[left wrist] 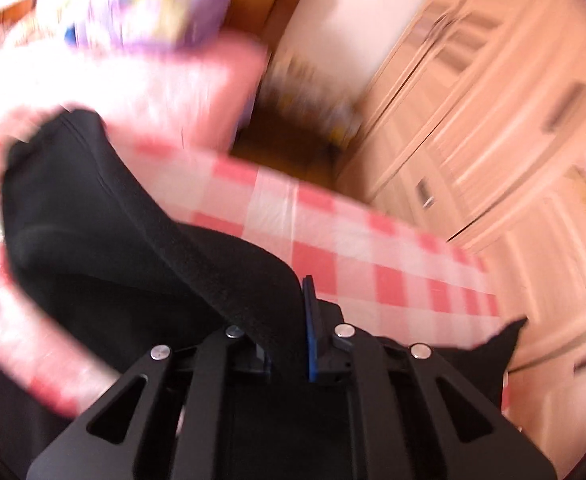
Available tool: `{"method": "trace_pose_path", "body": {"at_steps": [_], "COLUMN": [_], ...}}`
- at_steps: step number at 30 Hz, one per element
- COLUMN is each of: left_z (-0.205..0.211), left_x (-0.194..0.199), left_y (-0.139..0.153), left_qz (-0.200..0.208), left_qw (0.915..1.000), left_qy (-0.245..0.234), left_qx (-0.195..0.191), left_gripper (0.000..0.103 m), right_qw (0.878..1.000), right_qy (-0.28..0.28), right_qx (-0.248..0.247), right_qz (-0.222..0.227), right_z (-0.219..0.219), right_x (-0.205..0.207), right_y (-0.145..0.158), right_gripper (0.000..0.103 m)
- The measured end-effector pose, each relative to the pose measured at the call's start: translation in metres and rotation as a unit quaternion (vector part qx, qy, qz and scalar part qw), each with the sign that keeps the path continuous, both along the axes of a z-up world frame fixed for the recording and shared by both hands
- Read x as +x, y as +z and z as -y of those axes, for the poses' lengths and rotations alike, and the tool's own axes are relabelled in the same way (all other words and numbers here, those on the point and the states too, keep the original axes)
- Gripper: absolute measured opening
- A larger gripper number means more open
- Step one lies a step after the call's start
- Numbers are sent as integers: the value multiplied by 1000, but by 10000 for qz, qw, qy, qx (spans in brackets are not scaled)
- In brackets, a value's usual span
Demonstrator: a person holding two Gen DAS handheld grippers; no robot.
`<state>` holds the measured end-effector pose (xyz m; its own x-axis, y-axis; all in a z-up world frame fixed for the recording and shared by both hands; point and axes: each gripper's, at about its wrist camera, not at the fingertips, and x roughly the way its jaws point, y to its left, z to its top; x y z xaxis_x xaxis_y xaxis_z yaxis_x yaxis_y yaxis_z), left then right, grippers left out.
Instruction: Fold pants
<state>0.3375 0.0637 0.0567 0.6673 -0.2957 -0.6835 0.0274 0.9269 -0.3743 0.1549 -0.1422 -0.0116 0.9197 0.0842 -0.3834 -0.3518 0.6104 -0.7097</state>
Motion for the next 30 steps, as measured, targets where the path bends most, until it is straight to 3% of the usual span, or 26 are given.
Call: {"method": "trace_pose_path", "body": {"at_steps": [2,4,6,8,9,10,11,12,13,14,17,18,20,22,25,28,30], "left_z": [1,2,1,-4,-7,-11,-17,-27,-32,-39,-49,-55,-61,-65,-69,-63,-61], "left_x": [-73,-124,-156,-167,-167,-165,-165,-164,-164,-162,-164,-166,-164,-157,-152,-143,-141], "left_y": [3,-12,-41,-74,-86,-96,-102,-105,-105,-104,-101,-100,-99,-98,-99,-96,-97], "left_qz": [723,946,786,346,159,23,-39,-98,-117,-126,-141,-142,-168,-243,-366,-401,-456], "left_qw": [9968,9943,9954,9988,9996,9999,9999,9992,9984,9972,9951,9939,9924,9911,9888,9896,9899], "left_qy": [47,100,125,23,26,64,109,180,228,244,352,389,407,449,469,402,312], "left_qx": [334,474,525,350,238,97,-82,-346,-504,-698,-911,-1020,-1151,-1231,-1368,-1323,-1304], "left_gripper": [11,12,13,19,22,27,35,42,48,56,69,70,73,74,75,78,80], "right_qw": [9999,9990,9945,9856,9771,9670,9502,9372,9126,8843,7802,7259,6859,6731,6684,6641,6513], "right_qy": [-15,-11,-102,-288,-490,-710,-1010,-1213,-1554,-1862,-2365,-2470,-2661,-2687,-2668,-2690,-2835], "right_qx": [-94,-75,245,810,1282,1743,2341,2705,3276,3809,5312,5924,6279,6439,6464,6461,6487], "right_qz": [76,-431,-1016,-1454,-1629,-1715,-1792,-1835,-1890,-1956,-2305,-2474,-2538,-2454,-2534,-2631,-2734], "right_z": [-3,-3,6,23,38,54,78,94,123,152,230,262,290,310,316,302,296], "right_x": [-24,-41,-58,-66,-67,-67,-67,-66,-62,-57,-46,-37,-26,-6,25,56,66], "right_y": [-5,-12,-16,-7,2,10,20,24,29,30,18,8,-3,-3,0,2,-6], "right_gripper": [19,23,23,26,37,59,70,87,88,88,88,88,81,79,78,78,78]}}
